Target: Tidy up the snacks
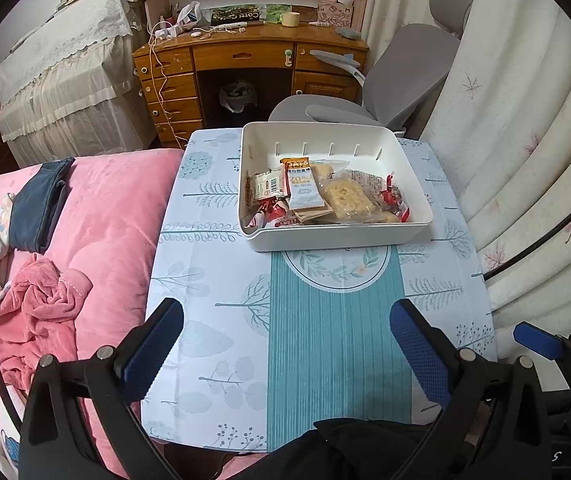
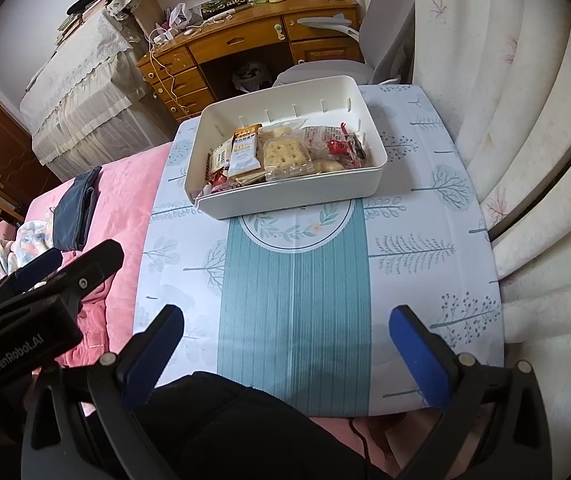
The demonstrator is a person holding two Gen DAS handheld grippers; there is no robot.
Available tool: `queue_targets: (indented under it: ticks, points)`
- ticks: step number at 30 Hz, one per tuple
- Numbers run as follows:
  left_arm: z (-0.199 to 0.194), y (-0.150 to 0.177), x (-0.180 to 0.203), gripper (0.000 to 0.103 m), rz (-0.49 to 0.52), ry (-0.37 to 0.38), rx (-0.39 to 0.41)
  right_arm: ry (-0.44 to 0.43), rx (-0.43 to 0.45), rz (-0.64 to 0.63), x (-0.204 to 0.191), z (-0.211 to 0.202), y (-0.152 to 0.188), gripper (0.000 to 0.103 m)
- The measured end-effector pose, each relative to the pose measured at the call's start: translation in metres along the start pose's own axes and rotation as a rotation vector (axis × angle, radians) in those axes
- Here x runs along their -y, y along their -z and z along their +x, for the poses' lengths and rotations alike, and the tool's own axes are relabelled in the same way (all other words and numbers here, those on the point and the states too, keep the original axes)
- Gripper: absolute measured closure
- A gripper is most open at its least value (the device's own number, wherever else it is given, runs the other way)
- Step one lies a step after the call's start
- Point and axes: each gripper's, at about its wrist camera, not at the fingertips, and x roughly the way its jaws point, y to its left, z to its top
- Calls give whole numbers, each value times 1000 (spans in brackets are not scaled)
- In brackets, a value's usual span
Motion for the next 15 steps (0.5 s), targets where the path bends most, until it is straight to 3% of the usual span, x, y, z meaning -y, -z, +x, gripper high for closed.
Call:
queue_targets:
  ticks: [15]
  points:
    - [6, -1, 19, 0, -18, -2, -18, -6, -26, -13, 16, 6, -2, 0]
